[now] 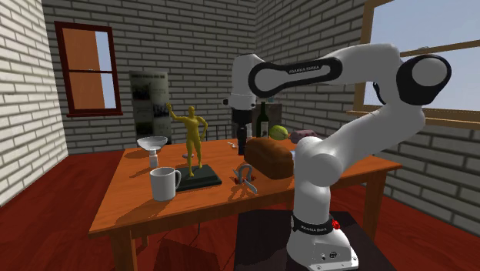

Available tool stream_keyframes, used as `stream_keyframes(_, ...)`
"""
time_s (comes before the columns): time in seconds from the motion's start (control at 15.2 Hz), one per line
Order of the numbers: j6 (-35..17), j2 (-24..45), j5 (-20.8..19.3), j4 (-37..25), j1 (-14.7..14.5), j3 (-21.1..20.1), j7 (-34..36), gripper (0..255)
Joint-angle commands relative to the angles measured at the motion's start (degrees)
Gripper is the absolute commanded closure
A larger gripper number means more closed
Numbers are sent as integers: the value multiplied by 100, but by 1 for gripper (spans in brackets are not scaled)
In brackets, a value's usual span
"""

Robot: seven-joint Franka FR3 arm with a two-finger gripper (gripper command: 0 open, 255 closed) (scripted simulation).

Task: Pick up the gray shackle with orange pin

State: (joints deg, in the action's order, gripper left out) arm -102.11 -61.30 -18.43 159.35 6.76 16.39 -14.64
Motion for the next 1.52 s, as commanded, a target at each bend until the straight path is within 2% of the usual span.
stream_keyframes(0.0,-103,-65,-300,178,180,353,-365,0)
stream_keyframes(0.33,-549,23,-1060,575,625,1221,-1153,0)
stream_keyframes(0.59,-1044,388,-1720,722,937,1997,-1773,0)
stream_keyframes(1.12,-1862,872,-2194,1079,1026,2472,-1718,0)
stream_keyframes(1.25,-1862,871,-2194,1079,1026,2472,-1718,0)
stream_keyframes(1.32,-1858,864,-2195,1084,1031,2470,-1718,255)
stream_keyframes(1.45,-1854,860,-2195,1084,1033,2469,-1720,255)
